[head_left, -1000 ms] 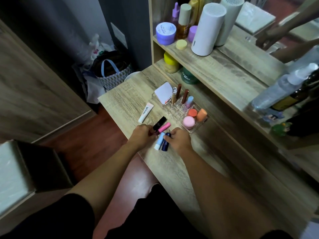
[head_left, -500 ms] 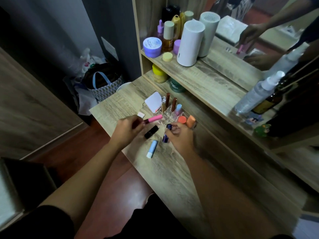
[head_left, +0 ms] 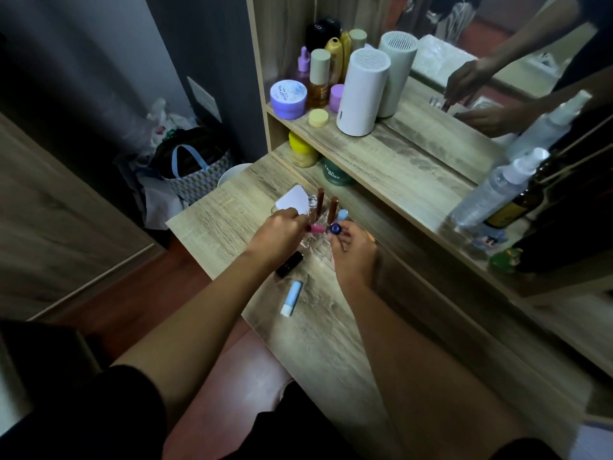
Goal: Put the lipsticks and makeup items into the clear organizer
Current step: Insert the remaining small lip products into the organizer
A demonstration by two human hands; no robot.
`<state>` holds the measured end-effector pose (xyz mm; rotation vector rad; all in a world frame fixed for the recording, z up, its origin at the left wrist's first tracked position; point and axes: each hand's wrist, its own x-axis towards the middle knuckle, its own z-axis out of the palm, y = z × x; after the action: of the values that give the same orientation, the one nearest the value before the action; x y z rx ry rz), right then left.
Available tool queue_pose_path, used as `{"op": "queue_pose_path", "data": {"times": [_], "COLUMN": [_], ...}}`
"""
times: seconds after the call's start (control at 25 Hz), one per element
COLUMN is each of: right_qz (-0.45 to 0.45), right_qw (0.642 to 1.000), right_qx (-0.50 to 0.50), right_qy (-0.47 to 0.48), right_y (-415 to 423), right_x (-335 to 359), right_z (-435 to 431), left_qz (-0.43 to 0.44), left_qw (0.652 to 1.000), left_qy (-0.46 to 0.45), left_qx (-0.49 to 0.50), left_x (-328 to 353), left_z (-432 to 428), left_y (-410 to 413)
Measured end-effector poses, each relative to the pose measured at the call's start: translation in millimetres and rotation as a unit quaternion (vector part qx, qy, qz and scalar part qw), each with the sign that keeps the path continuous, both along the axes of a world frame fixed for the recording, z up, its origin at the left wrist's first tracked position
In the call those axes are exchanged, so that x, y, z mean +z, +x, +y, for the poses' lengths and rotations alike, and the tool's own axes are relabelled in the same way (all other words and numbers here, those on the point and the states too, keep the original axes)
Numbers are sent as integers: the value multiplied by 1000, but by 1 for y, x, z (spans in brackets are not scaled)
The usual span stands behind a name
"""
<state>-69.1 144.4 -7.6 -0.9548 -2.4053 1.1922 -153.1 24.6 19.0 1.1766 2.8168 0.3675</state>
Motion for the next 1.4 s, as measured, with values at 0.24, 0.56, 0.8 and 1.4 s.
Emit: {"op": "queue_pose_path", "data": {"times": [0.24, 0.56, 0.8, 1.4], "right_qz": [11, 20, -20, -75], "right_qw": [1000, 998, 999, 995], "right_qx": [-6, 7, 11, 25], "right_qy": [27, 53, 35, 59], "right_y": [-7, -8, -10, -16], "right_x": [-5, -7, -11, -12], "right_z": [0, 0, 0, 5], "left_qz": [-6, 17, 29, 81], "left_qw": [1000, 999, 999, 993], "left_qy": [23, 41, 0, 18], "left_qx": [-16, -25, -37, -79], "left_x": [2, 9, 6, 2], "left_z": [14, 33, 37, 33], "left_y": [-7, -16, -20, -23]}}
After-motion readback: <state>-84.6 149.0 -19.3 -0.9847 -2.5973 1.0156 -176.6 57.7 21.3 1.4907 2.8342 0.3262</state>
